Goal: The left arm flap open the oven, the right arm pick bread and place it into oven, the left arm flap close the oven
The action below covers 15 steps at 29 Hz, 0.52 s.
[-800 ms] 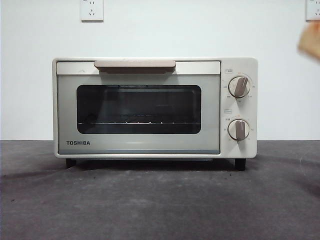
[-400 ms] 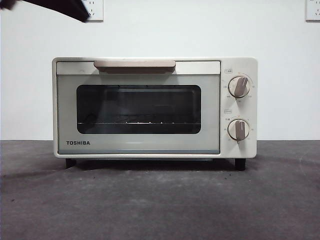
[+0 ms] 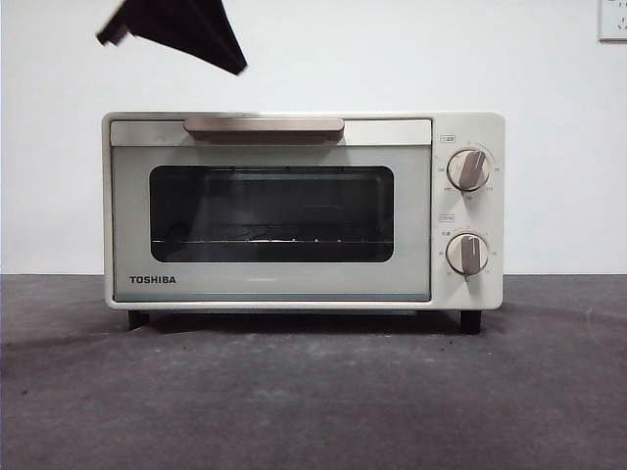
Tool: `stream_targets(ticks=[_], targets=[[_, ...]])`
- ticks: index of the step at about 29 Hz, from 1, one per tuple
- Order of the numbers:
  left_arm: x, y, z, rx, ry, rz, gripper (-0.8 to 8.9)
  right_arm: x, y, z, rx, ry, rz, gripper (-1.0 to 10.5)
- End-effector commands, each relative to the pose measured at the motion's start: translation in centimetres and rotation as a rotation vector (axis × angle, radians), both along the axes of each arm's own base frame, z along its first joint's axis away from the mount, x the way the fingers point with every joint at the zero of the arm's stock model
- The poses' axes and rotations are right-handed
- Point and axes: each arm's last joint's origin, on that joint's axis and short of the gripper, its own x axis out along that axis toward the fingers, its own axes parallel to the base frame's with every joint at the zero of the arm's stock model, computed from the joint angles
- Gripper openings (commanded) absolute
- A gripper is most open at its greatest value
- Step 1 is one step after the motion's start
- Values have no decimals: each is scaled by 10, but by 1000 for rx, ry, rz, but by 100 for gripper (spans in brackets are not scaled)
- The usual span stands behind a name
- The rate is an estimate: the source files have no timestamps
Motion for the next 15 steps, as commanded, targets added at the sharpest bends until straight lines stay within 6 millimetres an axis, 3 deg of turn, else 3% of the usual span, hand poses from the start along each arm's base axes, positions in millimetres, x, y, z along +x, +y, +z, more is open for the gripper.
stream_targets(ticks=[1, 15], targets=[[9, -8, -3, 11, -22, -20, 16, -1, 0, 5, 15, -14, 3, 147], [27, -16, -31, 89, 48, -12, 16, -1, 0, 5, 15, -14, 3, 147]])
